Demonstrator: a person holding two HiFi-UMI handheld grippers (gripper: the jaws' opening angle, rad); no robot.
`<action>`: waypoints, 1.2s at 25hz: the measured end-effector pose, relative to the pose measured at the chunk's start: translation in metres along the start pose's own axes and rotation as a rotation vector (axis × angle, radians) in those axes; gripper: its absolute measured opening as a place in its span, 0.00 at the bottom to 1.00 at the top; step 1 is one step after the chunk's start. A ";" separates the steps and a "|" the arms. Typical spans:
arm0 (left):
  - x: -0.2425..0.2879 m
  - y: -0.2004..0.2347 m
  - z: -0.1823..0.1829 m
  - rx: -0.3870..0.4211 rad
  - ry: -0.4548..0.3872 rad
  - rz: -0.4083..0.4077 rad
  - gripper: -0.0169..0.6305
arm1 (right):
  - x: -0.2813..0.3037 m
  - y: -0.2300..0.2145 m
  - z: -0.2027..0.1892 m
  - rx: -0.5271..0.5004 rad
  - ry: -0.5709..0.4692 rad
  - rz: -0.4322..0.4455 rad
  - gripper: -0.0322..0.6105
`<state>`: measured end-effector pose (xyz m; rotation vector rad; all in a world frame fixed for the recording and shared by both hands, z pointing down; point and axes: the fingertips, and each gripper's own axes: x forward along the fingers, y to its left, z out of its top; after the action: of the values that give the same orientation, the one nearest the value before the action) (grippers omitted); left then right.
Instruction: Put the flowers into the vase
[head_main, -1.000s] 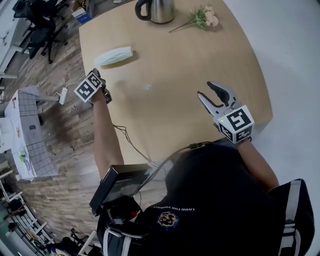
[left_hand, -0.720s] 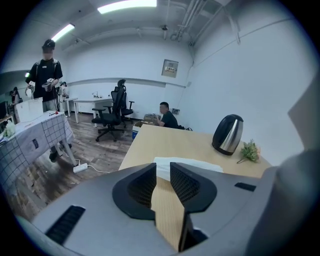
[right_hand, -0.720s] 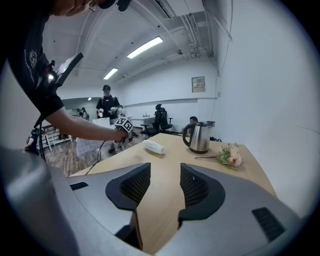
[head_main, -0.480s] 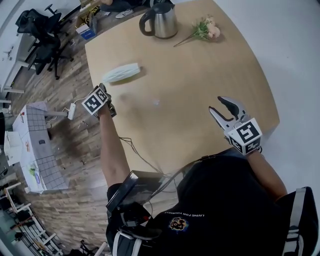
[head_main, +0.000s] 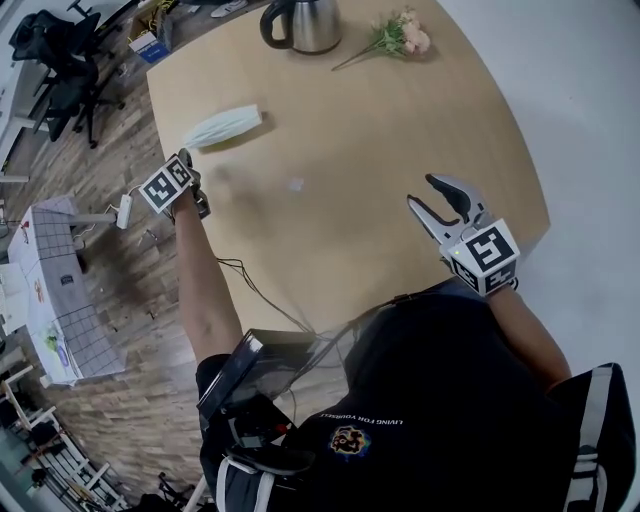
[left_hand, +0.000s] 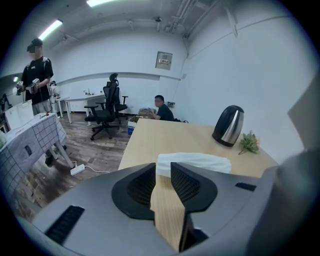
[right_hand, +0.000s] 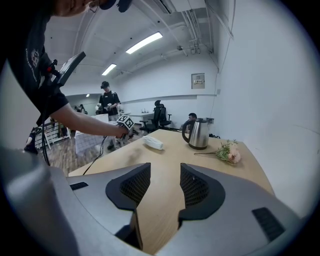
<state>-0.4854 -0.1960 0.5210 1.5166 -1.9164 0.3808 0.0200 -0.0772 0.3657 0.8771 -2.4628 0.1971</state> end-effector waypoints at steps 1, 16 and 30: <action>0.001 0.001 -0.001 0.004 0.005 -0.004 0.18 | 0.001 0.001 0.000 -0.001 0.003 0.002 0.30; 0.019 0.005 -0.006 -0.124 0.076 0.015 0.18 | 0.015 0.007 0.000 -0.007 0.034 0.016 0.30; 0.027 0.006 0.000 -0.403 0.066 0.040 0.26 | 0.019 0.004 -0.002 0.007 0.025 0.020 0.30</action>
<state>-0.4944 -0.2147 0.5396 1.1881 -1.8385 0.0532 0.0053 -0.0841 0.3770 0.8476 -2.4498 0.2231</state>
